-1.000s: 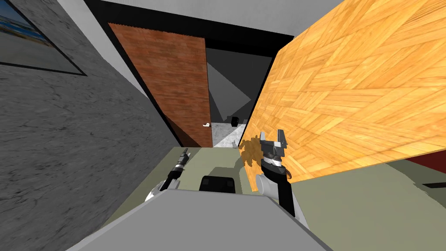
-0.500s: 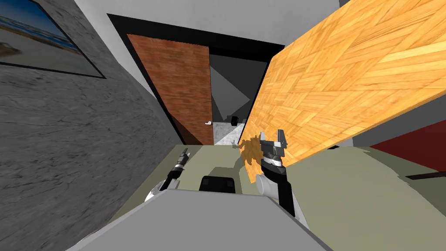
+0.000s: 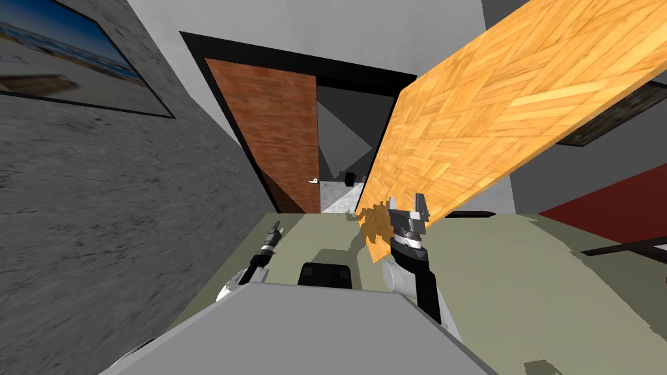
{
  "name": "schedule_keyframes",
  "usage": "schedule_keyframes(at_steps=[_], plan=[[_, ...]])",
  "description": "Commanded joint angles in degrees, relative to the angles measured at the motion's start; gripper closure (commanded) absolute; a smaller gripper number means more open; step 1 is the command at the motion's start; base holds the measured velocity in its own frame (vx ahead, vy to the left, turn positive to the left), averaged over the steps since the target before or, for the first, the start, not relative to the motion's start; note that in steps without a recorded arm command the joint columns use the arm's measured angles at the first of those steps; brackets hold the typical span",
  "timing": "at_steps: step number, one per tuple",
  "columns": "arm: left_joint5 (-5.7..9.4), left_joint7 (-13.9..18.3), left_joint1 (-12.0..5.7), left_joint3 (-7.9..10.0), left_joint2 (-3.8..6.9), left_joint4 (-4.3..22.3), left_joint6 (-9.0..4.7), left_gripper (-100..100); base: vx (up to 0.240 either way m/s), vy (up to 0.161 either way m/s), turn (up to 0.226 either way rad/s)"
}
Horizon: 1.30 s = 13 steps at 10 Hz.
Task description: Pull the door open
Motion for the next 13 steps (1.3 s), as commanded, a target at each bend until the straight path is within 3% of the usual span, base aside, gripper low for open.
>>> schedule_keyframes(at_steps=[1,13], plan=[[0.04,0.00,-0.19,0.23,0.03,0.32,-0.03,-100,-0.206,0.047,-0.028],[0.49,-0.05,-2.75,3.12,0.36,4.78,-0.71,-100,-0.194,0.089,-0.054]])
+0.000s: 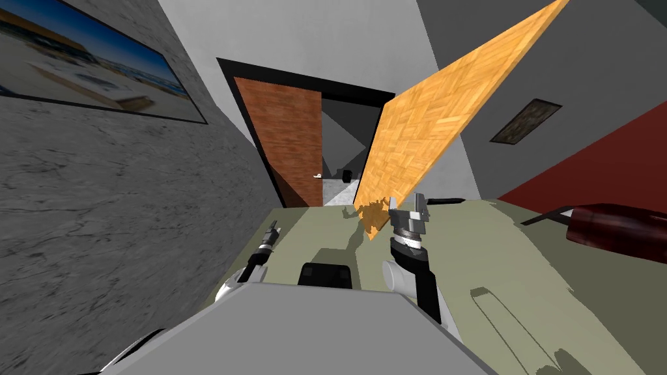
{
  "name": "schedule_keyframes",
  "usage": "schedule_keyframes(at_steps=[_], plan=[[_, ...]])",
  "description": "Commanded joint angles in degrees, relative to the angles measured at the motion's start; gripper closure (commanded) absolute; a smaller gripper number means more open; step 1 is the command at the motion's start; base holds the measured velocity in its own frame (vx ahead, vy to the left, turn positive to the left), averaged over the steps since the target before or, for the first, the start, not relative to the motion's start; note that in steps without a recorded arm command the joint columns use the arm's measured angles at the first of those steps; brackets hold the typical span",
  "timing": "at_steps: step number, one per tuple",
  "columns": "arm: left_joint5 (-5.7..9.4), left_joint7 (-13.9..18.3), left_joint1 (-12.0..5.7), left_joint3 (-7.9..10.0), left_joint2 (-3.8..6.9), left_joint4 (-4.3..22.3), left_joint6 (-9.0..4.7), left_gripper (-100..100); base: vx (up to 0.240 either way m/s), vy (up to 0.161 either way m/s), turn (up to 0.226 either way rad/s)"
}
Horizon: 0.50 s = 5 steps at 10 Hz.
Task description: Pull the door open
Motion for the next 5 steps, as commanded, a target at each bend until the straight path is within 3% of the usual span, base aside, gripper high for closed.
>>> schedule_keyframes(at_steps=[1,3,5], plan=[[0.11,0.06,-0.50,0.63,0.17,0.84,-0.08,-100,-0.143,0.178,-0.076],[0.29,0.04,-1.56,1.83,0.31,2.68,-0.36,-100,-0.135,0.172,-0.124],[0.44,0.02,-2.40,2.78,0.42,4.15,-0.58,-100,-0.023,0.145,-0.134]])
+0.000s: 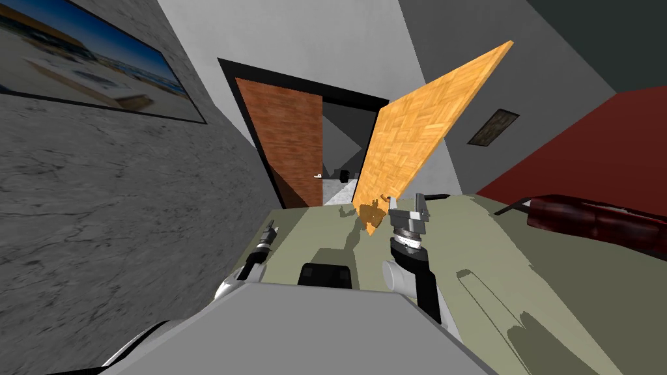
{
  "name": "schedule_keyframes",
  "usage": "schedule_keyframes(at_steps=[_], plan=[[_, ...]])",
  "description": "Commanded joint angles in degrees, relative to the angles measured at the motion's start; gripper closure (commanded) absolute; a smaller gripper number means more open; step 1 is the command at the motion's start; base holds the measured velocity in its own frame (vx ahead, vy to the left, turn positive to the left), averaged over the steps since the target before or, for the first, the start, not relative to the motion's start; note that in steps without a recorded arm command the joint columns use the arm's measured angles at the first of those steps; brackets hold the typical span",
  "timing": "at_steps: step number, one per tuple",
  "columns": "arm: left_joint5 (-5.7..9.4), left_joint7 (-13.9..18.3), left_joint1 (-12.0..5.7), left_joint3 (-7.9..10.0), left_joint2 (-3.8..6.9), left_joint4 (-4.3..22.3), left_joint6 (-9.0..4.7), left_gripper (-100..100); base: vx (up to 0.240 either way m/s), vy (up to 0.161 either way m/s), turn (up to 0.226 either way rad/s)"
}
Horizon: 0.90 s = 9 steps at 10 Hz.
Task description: Pull the door open
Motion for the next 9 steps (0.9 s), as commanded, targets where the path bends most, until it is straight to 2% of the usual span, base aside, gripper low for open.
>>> schedule_keyframes(at_steps=[1,4,9], plan=[[0.17,0.01,-0.84,1.12,0.13,1.59,-0.33,-100,0.080,0.159,-0.141],[0.32,0.00,-1.69,2.08,0.24,3.08,-0.56,-100,0.144,0.101,-0.084],[0.50,-0.02,-2.75,3.29,0.38,4.94,-0.85,-100,0.174,0.031,-0.054]])
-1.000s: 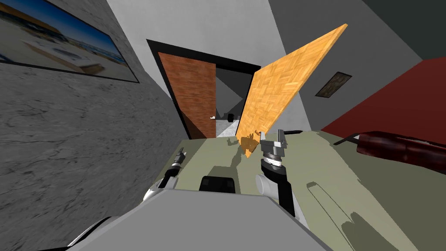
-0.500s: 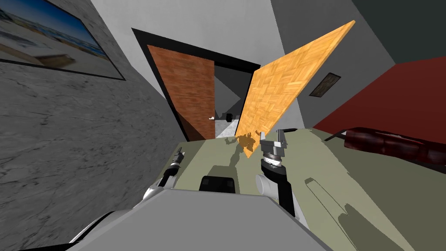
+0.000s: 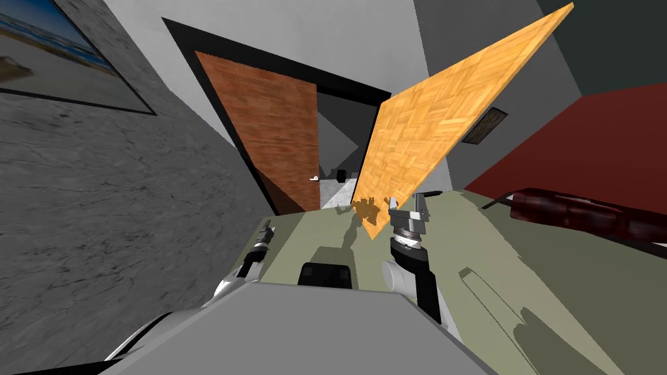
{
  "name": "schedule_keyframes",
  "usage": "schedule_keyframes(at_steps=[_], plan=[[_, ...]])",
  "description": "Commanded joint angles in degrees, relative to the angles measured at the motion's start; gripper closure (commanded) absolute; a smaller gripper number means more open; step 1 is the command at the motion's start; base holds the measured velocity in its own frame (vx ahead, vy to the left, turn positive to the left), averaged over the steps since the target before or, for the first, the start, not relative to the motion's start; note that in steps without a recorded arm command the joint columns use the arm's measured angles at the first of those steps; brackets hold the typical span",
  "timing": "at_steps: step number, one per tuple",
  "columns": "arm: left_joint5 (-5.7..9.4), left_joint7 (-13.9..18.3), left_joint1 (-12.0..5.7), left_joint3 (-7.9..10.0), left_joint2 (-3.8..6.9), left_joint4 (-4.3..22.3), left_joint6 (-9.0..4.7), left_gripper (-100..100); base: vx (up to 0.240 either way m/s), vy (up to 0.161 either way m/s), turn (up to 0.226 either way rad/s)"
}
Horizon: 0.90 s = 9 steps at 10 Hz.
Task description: Pull the door open
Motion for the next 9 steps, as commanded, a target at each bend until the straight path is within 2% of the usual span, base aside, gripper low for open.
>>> schedule_keyframes(at_steps=[1,4,9], plan=[[0.04,0.01,-0.20,0.28,0.04,0.36,-0.02,-100,0.192,0.012,-0.026],[0.13,0.00,-0.67,0.82,0.10,1.19,-0.15,-100,0.185,0.025,-0.039],[0.22,-0.01,-1.24,1.46,0.18,2.18,-0.30,-100,0.203,-0.012,-0.027]])
